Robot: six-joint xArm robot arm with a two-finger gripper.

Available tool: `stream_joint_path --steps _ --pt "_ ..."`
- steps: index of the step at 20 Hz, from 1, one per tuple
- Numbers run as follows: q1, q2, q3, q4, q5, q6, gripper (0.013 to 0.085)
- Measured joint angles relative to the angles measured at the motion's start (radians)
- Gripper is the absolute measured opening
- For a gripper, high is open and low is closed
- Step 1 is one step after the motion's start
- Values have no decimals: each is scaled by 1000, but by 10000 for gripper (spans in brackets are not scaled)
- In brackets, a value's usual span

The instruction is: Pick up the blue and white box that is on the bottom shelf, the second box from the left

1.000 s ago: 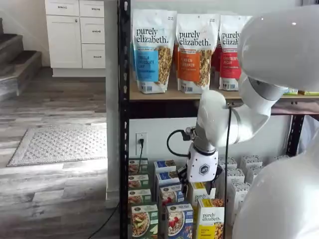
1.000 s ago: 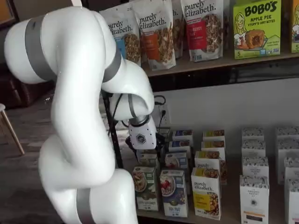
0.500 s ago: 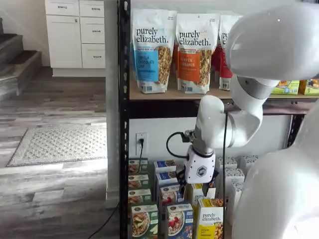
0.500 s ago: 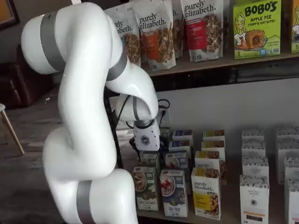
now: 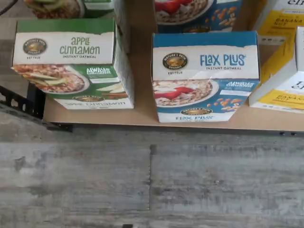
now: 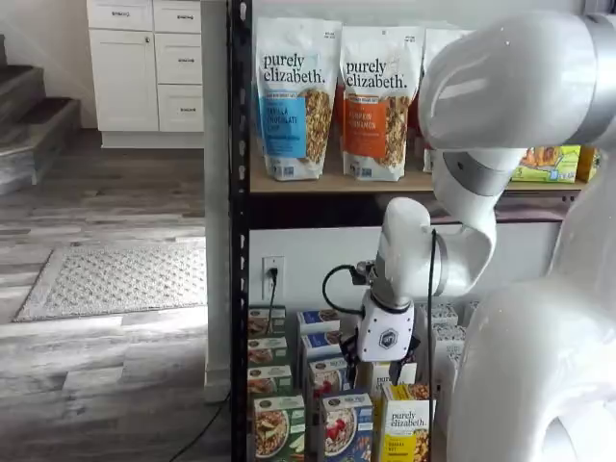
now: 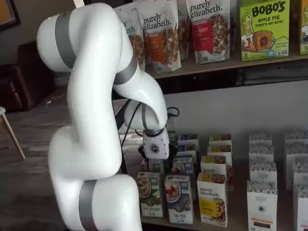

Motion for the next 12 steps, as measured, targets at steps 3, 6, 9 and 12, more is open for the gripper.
stream_joint_path --steps 3,6,9,12 --pt "-4 34 -15 -7 -20 2 850" --pt "-4 70 -35 -1 -38 -5 850" --pt "0 110 -60 -2 -55 -1 850" --pt "6 154 -90 -23 -67 24 850"
